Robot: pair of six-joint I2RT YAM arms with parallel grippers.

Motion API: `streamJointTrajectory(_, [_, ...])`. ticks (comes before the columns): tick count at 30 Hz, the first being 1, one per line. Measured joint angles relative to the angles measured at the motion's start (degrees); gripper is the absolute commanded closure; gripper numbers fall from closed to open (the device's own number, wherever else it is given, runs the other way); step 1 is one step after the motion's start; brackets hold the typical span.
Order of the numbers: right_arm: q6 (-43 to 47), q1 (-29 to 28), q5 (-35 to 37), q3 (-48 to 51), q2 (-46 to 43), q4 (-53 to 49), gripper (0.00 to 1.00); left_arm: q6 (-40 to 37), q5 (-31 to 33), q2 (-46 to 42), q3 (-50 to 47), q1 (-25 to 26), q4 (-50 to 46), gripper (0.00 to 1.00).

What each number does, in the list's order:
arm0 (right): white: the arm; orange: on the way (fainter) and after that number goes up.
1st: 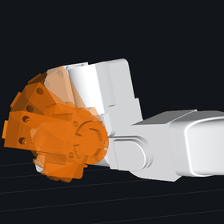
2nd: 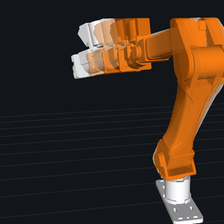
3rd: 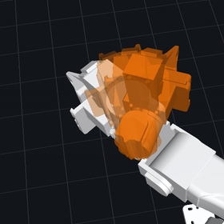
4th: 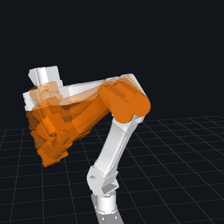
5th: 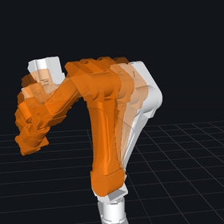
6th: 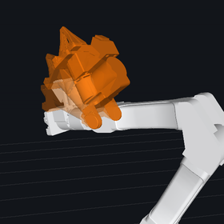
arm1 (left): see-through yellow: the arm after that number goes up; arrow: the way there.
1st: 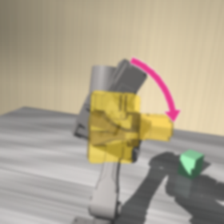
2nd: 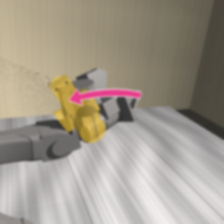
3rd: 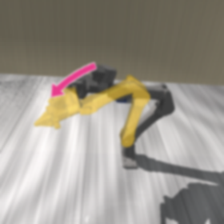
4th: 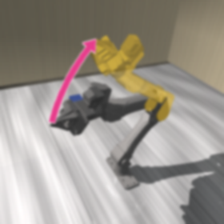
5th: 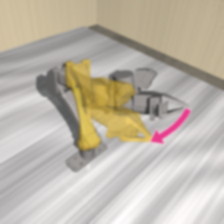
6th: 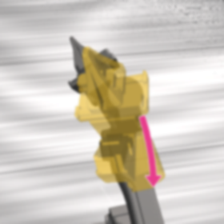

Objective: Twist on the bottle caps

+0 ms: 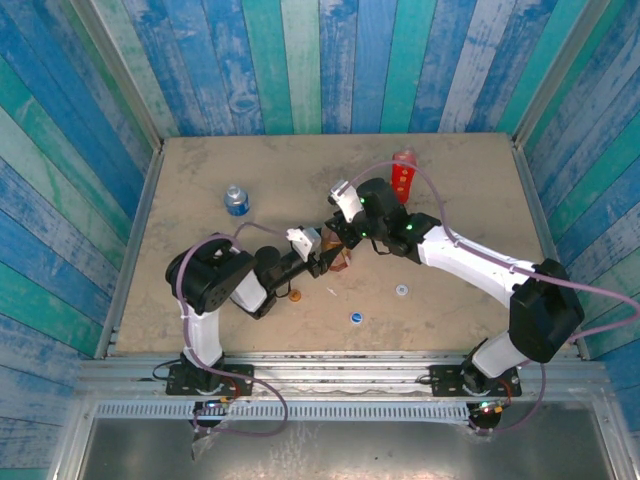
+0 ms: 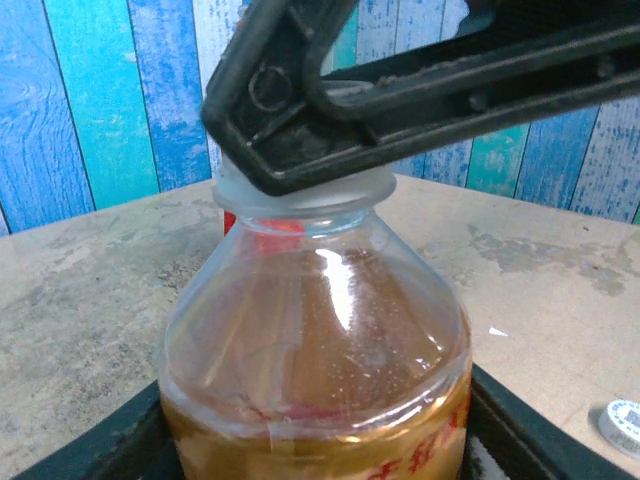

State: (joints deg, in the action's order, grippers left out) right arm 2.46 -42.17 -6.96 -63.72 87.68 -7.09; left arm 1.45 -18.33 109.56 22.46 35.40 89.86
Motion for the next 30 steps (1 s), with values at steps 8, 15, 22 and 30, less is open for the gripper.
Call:
streamJointTrajectory(8, [-0.59, -0.02, -0.07, 0.02, 0.0, -0.2, 0.49, -0.02, -1.05, 0.0, 0.07, -0.26, 0.24, 0.48])
streamJointTrajectory(15, [-2.99, -0.02, 1.57, 2.6, -4.52, 0.13, 0.26, -1.88, -2.71, -0.04, -0.26, -0.74, 0.09, 0.48])
streamJointTrajectory(22, [-9.75, 0.04, 12.85, 9.44, -15.78, 0.33, 0.2, -4.04, -4.28, -0.24, -1.33, -1.29, 0.33, 0.49])
streamJointTrajectory(30, [-19.17, 1.51, 23.32, 21.05, -23.06, -6.84, 0.22, -4.26, -5.01, -0.24, -1.38, -1.66, 0.39, 0.48])
